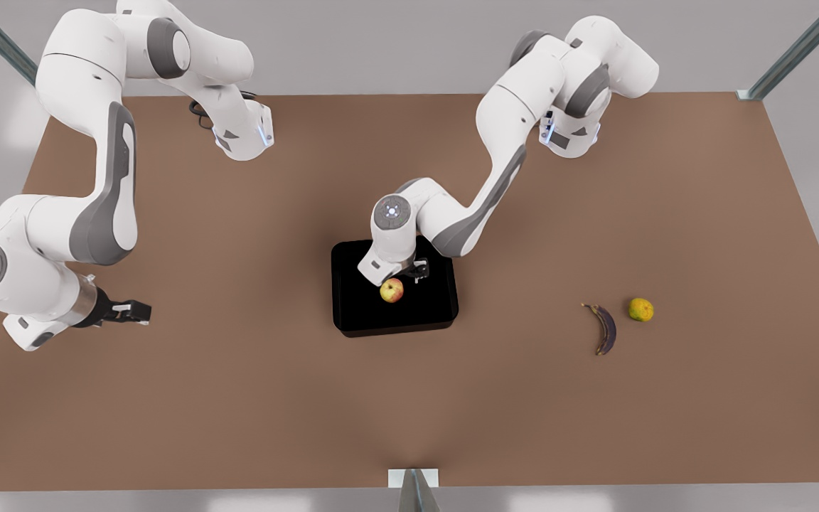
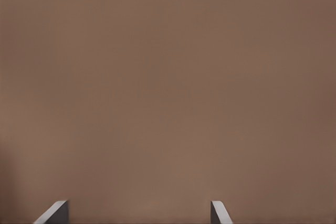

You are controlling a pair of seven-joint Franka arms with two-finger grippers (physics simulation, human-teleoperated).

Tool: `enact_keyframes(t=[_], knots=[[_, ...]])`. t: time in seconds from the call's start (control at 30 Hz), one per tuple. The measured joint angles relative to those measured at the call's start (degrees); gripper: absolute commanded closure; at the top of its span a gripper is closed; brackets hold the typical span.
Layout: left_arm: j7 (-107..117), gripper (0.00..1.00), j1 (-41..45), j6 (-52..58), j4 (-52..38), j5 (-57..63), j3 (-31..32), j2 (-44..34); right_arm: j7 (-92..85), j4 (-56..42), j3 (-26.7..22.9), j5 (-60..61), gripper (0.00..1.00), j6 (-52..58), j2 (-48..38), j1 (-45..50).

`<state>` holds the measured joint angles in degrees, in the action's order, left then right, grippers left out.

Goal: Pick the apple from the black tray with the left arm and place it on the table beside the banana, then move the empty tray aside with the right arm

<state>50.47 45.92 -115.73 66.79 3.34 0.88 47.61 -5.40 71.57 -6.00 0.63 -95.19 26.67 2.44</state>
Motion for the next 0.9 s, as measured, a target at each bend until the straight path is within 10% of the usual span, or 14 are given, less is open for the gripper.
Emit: enact_keyframes(t=[0.9], knots=[[19.26,0.0,2.58,-11.76,1.24,9.5,0.01,8.38,-0.22,0.0,0.04,-0.15,0.0,0.5,0.3,0.02]])
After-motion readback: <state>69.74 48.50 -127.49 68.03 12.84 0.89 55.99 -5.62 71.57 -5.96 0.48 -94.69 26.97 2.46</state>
